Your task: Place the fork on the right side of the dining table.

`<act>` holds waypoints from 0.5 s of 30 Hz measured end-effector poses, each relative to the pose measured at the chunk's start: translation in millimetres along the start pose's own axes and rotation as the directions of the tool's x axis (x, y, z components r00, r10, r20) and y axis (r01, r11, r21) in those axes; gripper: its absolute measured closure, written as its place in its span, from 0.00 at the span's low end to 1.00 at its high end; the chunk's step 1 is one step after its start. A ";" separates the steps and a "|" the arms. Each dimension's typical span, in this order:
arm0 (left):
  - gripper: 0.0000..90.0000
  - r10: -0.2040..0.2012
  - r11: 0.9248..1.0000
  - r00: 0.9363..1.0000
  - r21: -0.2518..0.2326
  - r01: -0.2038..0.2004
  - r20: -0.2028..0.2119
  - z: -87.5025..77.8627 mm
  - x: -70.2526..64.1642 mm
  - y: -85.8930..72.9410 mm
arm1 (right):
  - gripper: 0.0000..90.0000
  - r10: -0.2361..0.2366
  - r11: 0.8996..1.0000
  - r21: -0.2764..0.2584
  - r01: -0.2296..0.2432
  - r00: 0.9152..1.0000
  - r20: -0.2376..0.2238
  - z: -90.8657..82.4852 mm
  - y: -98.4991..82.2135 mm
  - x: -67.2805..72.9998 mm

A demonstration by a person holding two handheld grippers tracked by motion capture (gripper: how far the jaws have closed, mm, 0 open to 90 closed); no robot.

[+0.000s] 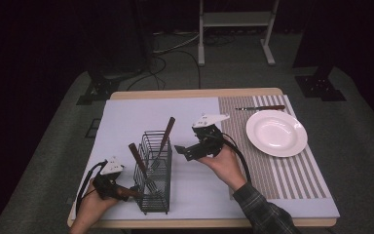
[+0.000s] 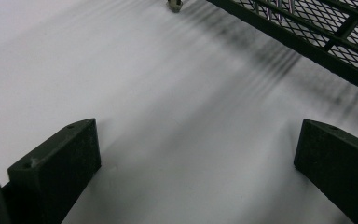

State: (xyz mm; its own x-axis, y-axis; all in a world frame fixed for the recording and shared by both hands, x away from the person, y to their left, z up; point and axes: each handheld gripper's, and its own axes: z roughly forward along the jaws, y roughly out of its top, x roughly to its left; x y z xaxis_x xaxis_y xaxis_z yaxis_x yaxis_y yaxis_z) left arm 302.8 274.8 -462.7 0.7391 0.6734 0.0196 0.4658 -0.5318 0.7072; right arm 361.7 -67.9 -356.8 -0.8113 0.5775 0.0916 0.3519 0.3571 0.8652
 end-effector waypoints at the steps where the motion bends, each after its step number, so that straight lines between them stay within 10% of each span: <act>1: 0.00 0.000 1.000 1.000 -0.001 0.000 0.000 0.0 0.0 0.0 | 0.06 0.003 1.000 -0.004 -0.003 1.000 -0.004 0.6 1.9 0.0; 15: 0.00 0.002 1.000 1.000 -0.002 -0.002 -0.001 0.1 0.1 0.0 | 0.15 0.020 0.999 -0.041 -0.022 0.999 -0.046 13.1 21.5 -2.1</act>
State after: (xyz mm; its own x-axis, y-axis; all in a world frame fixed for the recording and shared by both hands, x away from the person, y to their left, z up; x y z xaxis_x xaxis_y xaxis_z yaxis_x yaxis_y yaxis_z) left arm 303.0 274.9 -462.7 0.7391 0.6732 0.0218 0.4637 -0.5321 0.7085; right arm 377.1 -51.8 -344.8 -0.8248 0.5499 0.1316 0.3501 0.3140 0.8825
